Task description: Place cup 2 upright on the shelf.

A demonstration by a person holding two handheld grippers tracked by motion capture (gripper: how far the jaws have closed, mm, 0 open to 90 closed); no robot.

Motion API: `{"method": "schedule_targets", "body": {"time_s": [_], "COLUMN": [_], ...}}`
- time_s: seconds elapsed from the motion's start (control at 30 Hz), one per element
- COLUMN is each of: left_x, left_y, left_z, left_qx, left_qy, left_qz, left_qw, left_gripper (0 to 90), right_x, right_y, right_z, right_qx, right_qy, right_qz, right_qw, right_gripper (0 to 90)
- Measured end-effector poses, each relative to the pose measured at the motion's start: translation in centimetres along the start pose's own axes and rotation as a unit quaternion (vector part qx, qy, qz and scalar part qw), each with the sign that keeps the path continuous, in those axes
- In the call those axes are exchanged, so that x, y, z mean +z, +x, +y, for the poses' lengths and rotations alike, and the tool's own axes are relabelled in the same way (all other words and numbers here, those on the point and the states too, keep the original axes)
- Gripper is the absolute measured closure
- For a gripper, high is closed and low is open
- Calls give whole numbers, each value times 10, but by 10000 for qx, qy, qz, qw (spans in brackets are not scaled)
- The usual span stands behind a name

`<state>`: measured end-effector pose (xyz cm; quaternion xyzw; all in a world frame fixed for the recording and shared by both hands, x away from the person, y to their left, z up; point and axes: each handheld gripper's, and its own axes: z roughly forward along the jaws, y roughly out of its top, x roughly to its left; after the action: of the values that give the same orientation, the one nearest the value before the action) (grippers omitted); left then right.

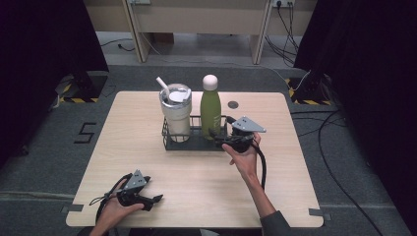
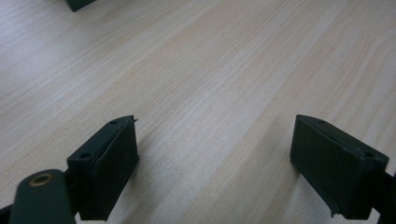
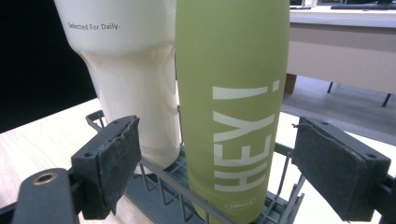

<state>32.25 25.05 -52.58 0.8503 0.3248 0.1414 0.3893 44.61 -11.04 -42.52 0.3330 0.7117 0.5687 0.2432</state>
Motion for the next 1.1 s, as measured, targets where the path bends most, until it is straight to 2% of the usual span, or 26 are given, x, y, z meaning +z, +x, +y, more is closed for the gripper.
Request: {"method": "schedule_targets", "body": {"time_s": [0.3, 0.5, 0.6, 0.73, 1.1], "left_x": [0, 0, 0, 0, 0], "left_y": [0, 0, 0, 0, 0], "left_z": [0, 0, 0, 0, 0], "left_qx": [-2, -2, 1, 0, 12], "left_qy": [1, 1, 3, 1, -2], "left_qz": [0, 3, 1, 3, 2], "left_qw": [10000, 10000, 10000, 10000, 10000], "left_gripper": [143, 143, 143, 143, 144], "right_x": [-11, -17, -20, -26, -30], "right_y": [4, 4, 4, 6, 9], "right_z": [-3, -9, -10, -14, -22], "right_qx": [-45, 81, 66, 201, 200], "right_qy": [-42, -77, -101, -148, -59], "right_qz": [-62, -81, -109, -72, -2], "right_qw": [10000, 9999, 9999, 9997, 9998], "right_gripper": [154, 155, 155, 155, 155]}}
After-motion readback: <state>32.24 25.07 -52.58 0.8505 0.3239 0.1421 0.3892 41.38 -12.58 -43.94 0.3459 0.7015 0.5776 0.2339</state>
